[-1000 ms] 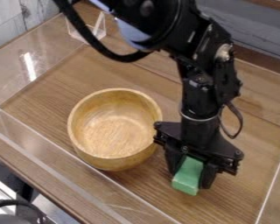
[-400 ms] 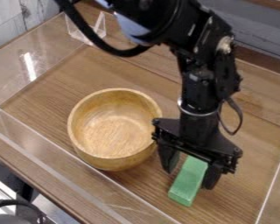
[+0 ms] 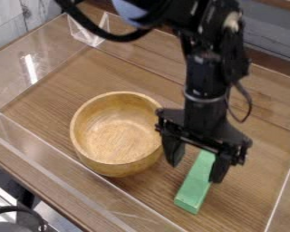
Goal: Remove the green block from inside the brown bowl and put it on the table
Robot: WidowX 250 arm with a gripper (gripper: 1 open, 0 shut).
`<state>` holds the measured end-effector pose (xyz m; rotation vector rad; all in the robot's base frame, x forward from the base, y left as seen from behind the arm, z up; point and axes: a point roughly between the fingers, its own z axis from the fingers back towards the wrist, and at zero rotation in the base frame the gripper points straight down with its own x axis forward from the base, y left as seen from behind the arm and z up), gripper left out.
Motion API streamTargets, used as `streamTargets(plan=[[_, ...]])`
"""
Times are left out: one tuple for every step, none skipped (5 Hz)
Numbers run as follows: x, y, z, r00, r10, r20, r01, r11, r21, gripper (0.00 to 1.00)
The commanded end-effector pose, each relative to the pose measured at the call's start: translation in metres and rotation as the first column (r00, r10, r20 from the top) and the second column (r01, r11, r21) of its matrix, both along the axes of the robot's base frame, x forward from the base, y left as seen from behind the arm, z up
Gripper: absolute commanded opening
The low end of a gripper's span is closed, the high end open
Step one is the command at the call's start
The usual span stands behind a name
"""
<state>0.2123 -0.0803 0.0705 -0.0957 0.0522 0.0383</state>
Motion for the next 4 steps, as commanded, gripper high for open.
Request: streamTargets(plan=[[0.012,0.005,0.028,0.998,0.01,0.068,-0.009,1.0,-0.015,1.0],[0.017,0.013,0.041,0.997,0.008,0.079,-0.006,1.0,-0.017,1.0],[0.02,0.013,0.035,0.996,0.003,0.086,-0.001,1.0,-0.022,1.0],[0.023,0.012,0.029,0.997,0.002,0.082,0.0,1.0,-0.023,1.0]])
